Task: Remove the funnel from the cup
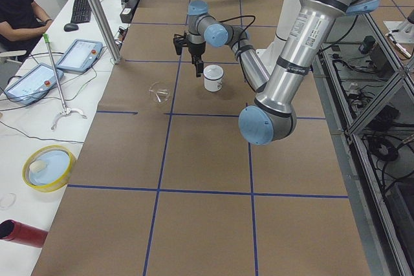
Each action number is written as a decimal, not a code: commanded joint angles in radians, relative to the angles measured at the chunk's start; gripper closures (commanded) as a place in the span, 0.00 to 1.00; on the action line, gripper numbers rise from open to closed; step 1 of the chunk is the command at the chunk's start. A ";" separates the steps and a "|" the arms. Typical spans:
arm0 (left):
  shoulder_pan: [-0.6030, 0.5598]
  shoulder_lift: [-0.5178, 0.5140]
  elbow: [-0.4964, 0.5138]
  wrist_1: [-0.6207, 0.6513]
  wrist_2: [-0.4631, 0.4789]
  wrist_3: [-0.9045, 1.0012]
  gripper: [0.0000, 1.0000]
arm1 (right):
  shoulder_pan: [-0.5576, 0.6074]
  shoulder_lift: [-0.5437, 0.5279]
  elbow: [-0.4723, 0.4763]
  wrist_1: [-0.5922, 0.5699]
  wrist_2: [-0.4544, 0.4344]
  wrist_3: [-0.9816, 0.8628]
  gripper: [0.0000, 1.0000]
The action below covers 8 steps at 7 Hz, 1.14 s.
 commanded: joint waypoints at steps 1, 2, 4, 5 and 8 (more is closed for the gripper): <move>-0.268 0.156 0.013 -0.001 -0.119 0.500 0.00 | 0.000 0.000 0.000 0.000 0.000 0.000 0.00; -0.403 0.222 0.067 -0.001 -0.159 0.740 0.00 | 0.000 0.000 0.000 0.000 0.000 0.000 0.00; -0.589 0.281 0.221 -0.003 -0.170 1.076 0.00 | 0.000 0.000 0.000 0.000 0.000 0.000 0.00; -0.675 0.295 0.307 -0.022 -0.168 1.249 0.00 | 0.000 0.000 0.000 0.000 0.000 -0.001 0.00; -0.734 0.327 0.365 -0.056 -0.220 1.332 0.00 | 0.000 0.000 0.000 0.000 0.000 -0.001 0.00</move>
